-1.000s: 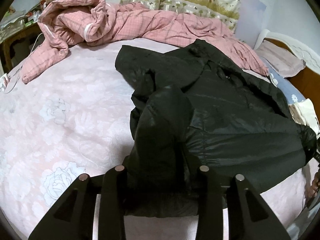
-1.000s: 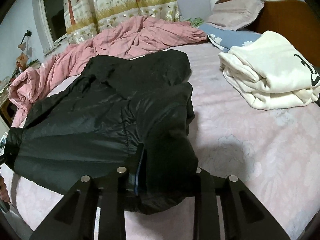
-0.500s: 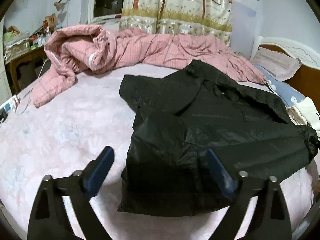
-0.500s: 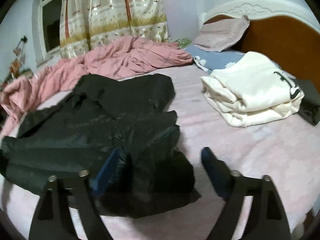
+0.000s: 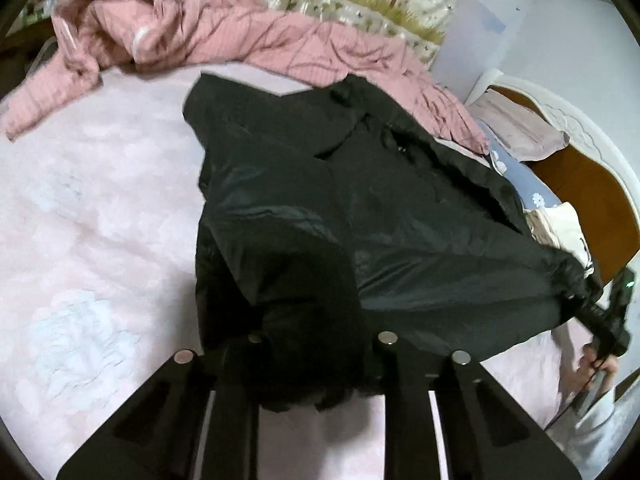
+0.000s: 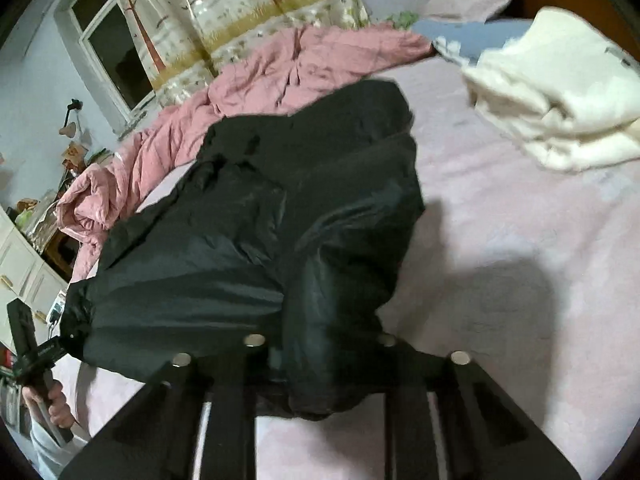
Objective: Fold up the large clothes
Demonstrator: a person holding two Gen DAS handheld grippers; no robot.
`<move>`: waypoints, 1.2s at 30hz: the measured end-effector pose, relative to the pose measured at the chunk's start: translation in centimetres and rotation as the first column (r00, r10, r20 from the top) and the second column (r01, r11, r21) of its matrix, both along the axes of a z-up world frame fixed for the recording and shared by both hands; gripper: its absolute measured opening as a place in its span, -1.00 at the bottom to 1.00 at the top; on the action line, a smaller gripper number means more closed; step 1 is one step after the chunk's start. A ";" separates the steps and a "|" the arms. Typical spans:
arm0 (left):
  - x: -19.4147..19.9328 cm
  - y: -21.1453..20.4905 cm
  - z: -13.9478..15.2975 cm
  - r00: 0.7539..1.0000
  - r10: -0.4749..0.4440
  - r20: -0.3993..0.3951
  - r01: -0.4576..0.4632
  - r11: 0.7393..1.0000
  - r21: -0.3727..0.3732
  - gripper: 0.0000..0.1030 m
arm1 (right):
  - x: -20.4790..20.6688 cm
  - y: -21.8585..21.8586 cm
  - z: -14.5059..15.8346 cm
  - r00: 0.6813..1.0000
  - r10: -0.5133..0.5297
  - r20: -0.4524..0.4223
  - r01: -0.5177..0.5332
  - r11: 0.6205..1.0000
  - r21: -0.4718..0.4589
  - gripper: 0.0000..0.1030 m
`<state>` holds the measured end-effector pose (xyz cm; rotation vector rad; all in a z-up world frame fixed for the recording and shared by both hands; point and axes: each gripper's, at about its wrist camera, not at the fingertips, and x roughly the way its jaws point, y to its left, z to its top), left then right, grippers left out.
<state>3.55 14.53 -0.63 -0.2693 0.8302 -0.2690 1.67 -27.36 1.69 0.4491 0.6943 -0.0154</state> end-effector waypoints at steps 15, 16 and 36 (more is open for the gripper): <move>-3.1 -1.0 -1.3 0.998 0.053 0.047 -0.063 0.964 0.260 0.26 | -3.6 3.3 -0.3 0.998 -0.051 -0.046 0.038 0.966 -0.255 -0.29; -3.1 -1.3 -1.3 0.995 0.069 0.075 -0.089 0.948 0.306 0.33 | -3.6 3.4 -0.3 0.997 -0.066 -0.045 0.051 0.961 -0.273 -0.16; -5.1 -0.4 1.3 0.909 0.192 0.370 -0.330 0.873 0.359 1.00 | -5.6 3.6 2.8 0.970 -0.196 0.142 0.237 0.890 -0.390 0.78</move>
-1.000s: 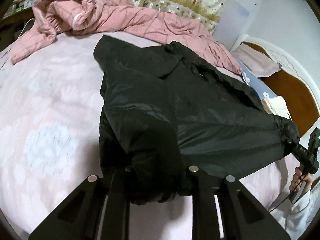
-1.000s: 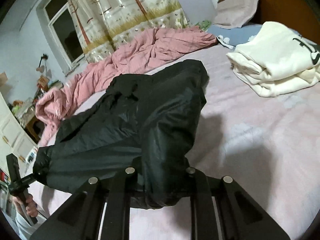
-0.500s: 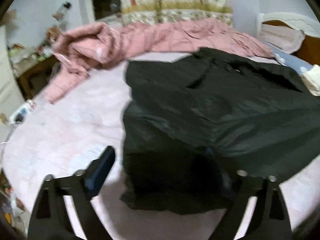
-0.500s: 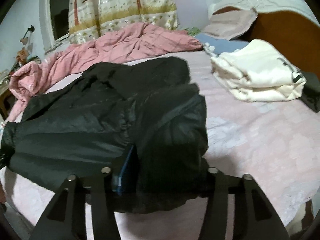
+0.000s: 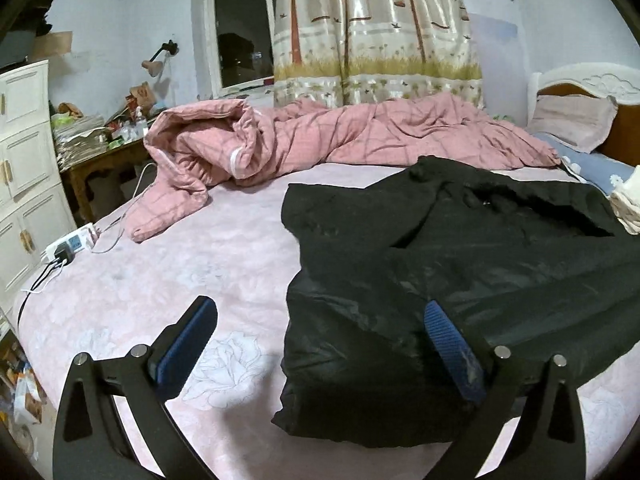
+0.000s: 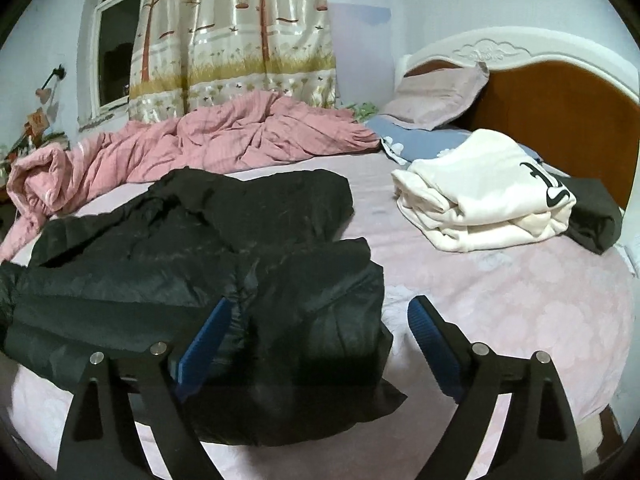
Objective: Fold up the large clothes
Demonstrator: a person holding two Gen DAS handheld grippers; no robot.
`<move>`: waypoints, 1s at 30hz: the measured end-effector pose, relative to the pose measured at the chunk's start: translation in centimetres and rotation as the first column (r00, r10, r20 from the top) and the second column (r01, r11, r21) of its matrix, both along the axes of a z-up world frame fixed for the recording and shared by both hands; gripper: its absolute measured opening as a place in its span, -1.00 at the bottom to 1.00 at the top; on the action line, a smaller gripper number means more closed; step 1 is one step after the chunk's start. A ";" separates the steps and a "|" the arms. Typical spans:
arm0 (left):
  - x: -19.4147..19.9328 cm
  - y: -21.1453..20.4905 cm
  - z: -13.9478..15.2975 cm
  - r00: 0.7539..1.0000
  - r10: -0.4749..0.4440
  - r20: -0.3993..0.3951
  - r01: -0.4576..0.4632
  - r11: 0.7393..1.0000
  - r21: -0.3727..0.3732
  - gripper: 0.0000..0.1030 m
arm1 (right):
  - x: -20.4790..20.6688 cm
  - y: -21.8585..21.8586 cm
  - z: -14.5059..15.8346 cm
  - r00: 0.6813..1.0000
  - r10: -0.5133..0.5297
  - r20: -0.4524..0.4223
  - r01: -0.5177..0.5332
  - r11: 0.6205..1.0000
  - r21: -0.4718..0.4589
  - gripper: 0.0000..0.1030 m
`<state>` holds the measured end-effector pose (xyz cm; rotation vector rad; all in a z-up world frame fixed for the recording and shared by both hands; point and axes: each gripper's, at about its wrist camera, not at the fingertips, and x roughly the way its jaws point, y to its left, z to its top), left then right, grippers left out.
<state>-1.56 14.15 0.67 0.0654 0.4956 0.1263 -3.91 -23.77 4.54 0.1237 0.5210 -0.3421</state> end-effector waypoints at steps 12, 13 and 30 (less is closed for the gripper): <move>-3.3 0.4 4.4 0.979 -0.024 0.202 0.026 1.000 -0.006 1.00 | -2.0 1.9 1.9 0.989 -0.036 0.141 0.057 0.988 -0.143 1.00; -3.5 0.6 5.1 0.974 -0.029 0.226 0.031 1.000 -0.003 1.00 | -2.2 2.2 2.1 0.988 -0.033 0.149 0.056 0.987 -0.153 1.00; 13.5 -4.2 5.6 0.967 -0.211 -0.147 0.196 0.975 -0.110 1.00 | 4.1 1.8 4.9 0.992 0.119 0.047 -0.120 0.993 0.016 1.00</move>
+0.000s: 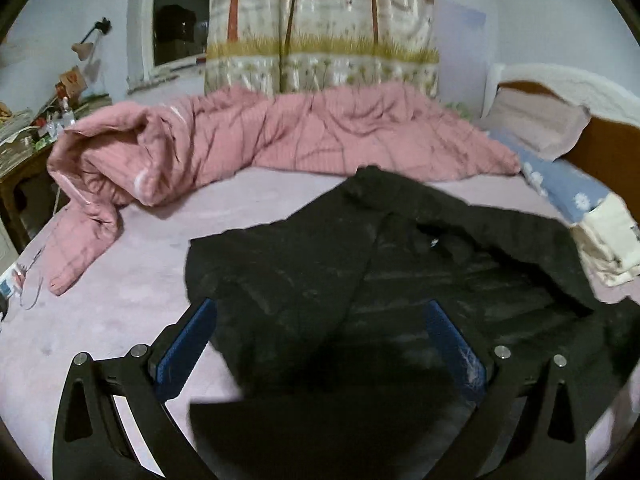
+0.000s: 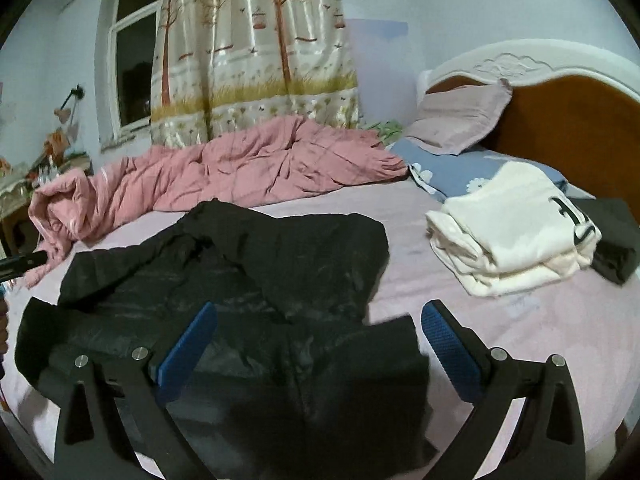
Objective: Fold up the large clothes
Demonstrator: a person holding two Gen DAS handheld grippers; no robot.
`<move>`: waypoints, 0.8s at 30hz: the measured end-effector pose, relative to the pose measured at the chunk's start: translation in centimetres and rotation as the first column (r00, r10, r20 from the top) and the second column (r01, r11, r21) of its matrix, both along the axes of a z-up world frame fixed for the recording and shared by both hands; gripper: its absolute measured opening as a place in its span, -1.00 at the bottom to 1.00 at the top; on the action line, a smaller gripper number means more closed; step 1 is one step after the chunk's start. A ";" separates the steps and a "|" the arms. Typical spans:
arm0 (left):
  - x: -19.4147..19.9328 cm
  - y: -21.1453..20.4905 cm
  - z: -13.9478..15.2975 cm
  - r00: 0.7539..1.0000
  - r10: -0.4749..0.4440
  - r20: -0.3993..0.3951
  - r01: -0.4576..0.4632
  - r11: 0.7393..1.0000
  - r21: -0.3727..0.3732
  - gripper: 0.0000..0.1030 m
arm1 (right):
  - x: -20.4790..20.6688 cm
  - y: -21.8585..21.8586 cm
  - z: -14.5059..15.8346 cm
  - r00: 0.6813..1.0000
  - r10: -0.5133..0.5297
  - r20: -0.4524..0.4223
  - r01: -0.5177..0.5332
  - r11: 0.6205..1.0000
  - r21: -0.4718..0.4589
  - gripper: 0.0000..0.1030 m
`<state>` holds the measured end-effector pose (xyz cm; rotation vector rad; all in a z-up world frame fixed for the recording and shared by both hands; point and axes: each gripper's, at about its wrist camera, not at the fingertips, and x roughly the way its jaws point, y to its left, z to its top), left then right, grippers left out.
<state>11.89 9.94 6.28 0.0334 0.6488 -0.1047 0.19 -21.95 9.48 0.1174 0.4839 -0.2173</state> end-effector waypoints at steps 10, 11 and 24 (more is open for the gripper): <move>6.6 1.0 -8.6 0.938 0.065 -0.342 -0.028 0.993 0.112 0.43 | 9.5 4.9 2.0 0.992 0.126 -0.018 -0.127 0.990 -0.061 1.00; 6.7 1.2 -9.0 0.934 0.079 -0.349 -0.039 0.992 0.119 0.15 | 10.1 5.7 1.6 0.989 0.147 -0.035 -0.149 0.987 -0.068 1.00; 2.2 13.1 -6.4 0.876 0.403 -0.266 -0.474 0.822 -0.317 -0.79 | 23.1 13.8 1.1 0.899 0.263 -0.350 -0.294 0.955 -0.037 1.00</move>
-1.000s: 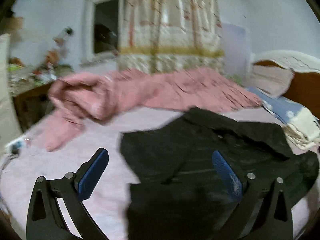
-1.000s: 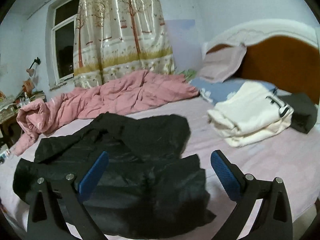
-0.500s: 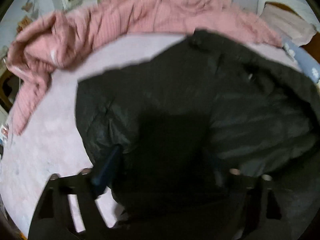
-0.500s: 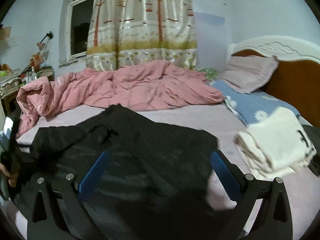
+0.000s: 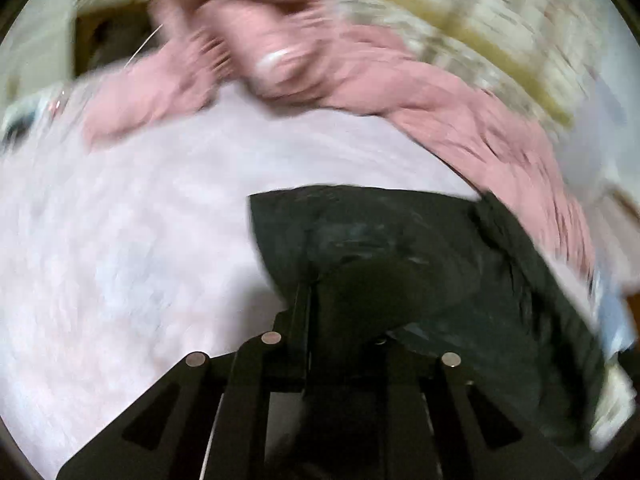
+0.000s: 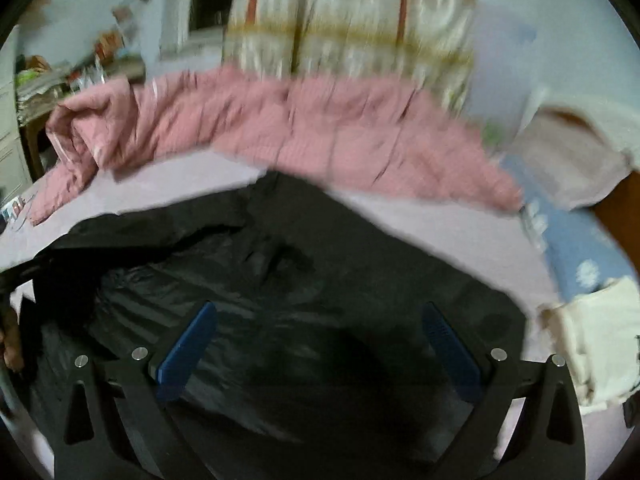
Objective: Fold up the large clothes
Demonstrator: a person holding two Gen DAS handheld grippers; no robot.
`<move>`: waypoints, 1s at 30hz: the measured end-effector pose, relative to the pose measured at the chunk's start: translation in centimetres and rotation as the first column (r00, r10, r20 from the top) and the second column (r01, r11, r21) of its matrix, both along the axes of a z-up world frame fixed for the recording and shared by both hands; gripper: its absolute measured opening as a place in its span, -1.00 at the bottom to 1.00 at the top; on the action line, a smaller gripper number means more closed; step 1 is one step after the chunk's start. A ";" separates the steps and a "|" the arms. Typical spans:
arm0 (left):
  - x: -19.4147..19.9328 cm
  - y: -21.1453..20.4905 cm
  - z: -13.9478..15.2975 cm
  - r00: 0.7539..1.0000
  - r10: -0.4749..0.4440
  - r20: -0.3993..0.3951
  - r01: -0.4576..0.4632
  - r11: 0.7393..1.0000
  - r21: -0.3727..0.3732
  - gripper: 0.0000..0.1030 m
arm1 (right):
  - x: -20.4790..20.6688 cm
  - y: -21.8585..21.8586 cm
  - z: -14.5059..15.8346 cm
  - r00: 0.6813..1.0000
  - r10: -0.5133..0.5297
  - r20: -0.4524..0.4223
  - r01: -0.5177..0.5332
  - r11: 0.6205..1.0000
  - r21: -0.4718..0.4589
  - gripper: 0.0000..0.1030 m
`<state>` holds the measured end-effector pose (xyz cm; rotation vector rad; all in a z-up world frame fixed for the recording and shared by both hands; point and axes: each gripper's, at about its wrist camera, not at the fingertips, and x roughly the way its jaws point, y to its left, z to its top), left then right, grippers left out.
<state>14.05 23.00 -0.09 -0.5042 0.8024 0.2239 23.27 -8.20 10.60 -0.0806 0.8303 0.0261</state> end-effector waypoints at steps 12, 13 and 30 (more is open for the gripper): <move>0.2 1.7 -1.9 0.997 -0.006 -0.079 0.005 1.000 -0.017 -0.61 | 13.5 -0.9 -9.8 0.969 -0.147 -0.196 0.095 0.963 -0.253 0.69; 0.4 1.7 -1.8 0.998 -0.019 -0.068 0.018 1.000 -0.018 -0.60 | 13.6 -1.1 -10.2 0.970 -0.145 -0.195 0.093 0.962 -0.257 0.42; -2.1 -2.5 4.8 0.948 -0.280 0.153 0.254 0.952 0.173 0.56 | 0.1 4.2 -3.5 0.967 0.199 -0.157 -0.228 0.955 -0.192 -0.88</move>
